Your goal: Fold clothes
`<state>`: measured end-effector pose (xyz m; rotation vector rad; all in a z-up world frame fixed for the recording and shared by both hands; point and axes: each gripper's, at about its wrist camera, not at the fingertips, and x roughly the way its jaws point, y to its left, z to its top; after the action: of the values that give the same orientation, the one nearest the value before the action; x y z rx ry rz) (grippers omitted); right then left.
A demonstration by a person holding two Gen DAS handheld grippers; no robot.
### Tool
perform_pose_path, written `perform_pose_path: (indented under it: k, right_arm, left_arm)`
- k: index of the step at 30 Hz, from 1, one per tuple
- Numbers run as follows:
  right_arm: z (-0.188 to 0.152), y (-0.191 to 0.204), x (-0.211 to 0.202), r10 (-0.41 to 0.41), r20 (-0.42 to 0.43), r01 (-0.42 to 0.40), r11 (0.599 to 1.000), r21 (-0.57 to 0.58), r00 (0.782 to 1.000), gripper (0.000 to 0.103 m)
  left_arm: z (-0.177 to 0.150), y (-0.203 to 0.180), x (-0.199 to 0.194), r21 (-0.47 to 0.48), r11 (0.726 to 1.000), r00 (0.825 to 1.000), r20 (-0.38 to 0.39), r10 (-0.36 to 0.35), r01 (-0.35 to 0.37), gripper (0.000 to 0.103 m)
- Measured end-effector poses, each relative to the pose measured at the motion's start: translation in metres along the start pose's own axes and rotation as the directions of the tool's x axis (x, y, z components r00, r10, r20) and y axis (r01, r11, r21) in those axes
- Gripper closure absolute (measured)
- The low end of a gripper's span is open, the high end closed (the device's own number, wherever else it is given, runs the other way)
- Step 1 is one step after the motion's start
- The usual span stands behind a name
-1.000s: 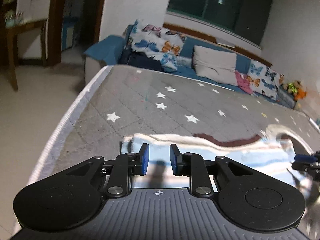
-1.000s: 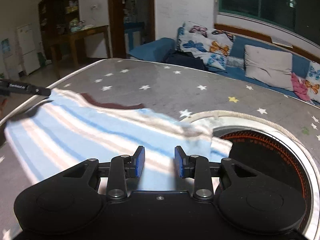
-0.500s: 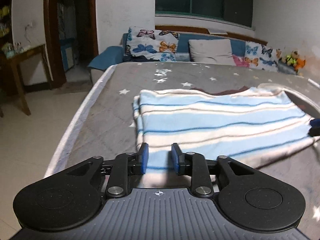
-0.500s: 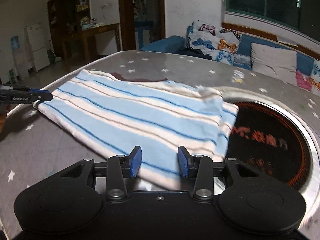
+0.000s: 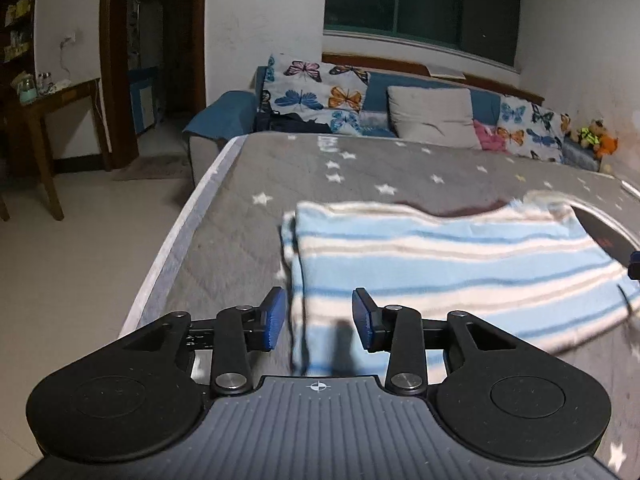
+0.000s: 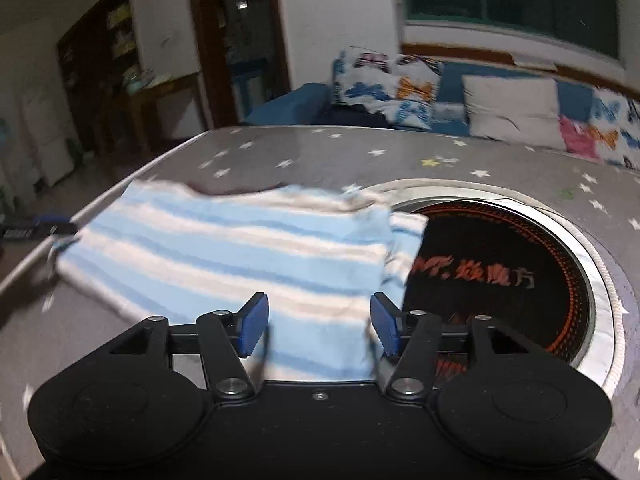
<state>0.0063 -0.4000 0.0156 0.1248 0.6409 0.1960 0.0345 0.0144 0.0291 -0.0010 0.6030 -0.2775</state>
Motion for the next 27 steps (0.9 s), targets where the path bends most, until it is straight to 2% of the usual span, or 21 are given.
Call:
perform_pose_path:
  k: [3, 8, 17, 18, 19, 27]
  right_arm:
    - [0.009, -0.013, 0.024, -0.031, -0.016, 0.032, 0.998, 0.055, 0.999, 0.042]
    - [0.014, -0.016, 0.047, -0.078, -0.041, 0.08, 0.996, 0.047, 0.996, 0.042]
    - [0.01, -0.019, 0.054, -0.097, -0.054, 0.099, 0.994, 0.043, 0.994, 0.04]
    - [0.011, -0.015, 0.054, -0.09, -0.058, 0.091, 0.995, 0.029, 0.994, 0.044]
    - [0.011, -0.012, 0.054, -0.082, -0.061, 0.084, 0.996, 0.02, 0.995, 0.054]
    - [0.016, -0.006, 0.052, -0.068, -0.073, 0.067, 0.998, -0.01, 0.995, 0.076]
  left_arm:
    - [0.007, 0.001, 0.013, -0.018, 1.0, 1.0, -0.024, -0.008, 0.008, 0.062]
    - [0.012, 0.003, 0.027, -0.057, 0.998, 0.998, -0.059, -0.031, 0.027, 0.061]
    - [0.013, 0.006, 0.042, -0.078, 0.996, 0.995, -0.09, -0.039, 0.032, 0.059]
    - [0.013, 0.006, 0.044, -0.08, 0.996, 0.995, -0.093, -0.04, 0.032, 0.059]
    - [0.013, 0.007, 0.045, -0.082, 0.996, 0.994, -0.097, -0.041, 0.033, 0.059]
    - [0.017, 0.008, 0.048, -0.084, 0.996, 0.996, -0.093, 0.004, -0.012, 0.054]
